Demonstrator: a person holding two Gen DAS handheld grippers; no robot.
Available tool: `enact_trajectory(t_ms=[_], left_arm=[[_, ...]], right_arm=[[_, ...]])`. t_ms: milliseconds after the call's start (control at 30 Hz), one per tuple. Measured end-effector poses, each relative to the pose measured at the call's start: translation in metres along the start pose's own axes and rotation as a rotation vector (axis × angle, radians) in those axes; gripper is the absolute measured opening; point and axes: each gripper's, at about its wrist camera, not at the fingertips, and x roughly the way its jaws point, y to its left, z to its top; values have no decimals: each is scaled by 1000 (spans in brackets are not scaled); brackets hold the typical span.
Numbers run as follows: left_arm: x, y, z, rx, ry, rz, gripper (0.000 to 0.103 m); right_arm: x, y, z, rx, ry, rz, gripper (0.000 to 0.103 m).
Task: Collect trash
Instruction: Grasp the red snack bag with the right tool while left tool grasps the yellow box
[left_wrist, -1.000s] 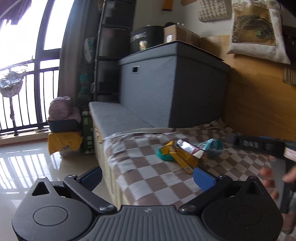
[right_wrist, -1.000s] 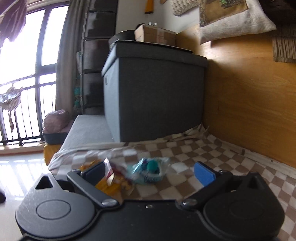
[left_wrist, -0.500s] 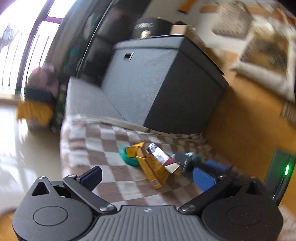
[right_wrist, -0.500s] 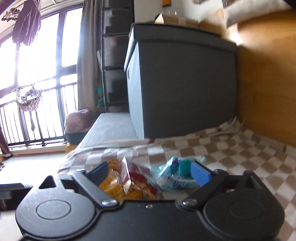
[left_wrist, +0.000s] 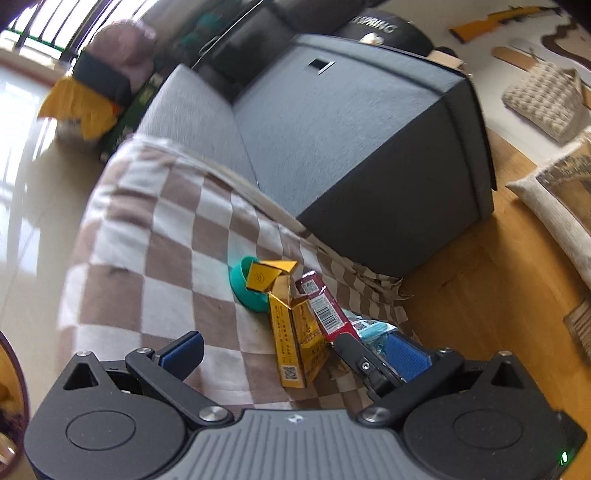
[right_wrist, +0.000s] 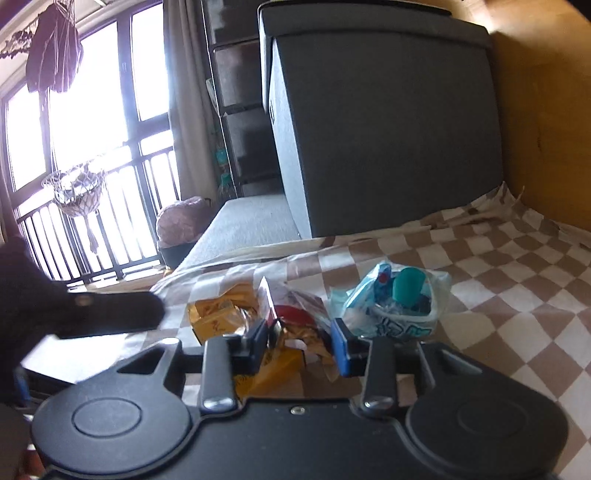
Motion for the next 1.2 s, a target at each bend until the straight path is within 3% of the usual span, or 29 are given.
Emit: enact_trajectory(t_ms=[233, 633, 733, 933, 1067, 1200], left_arm=[[25, -6, 2, -8, 5, 0, 103], [69, -34, -4, 103, 69, 19, 102], [75, -39, -8, 137, 79, 45, 87], [76, -40, -9, 185, 90, 116, 44], [75, -41, -10, 243, 98, 122, 44], [67, -52, -17, 371, 107, 152, 42]], right_arm=[[-17, -4, 2, -24, 9, 6, 30], [-67, -60, 10, 187, -15, -87, 28], [-67, -60, 9, 179, -3, -64, 28], [-55, -54, 4, 127, 42, -55, 34], [-47, -50, 1, 90, 70, -64, 36], [-38, -39, -3, 24, 88, -91, 57]])
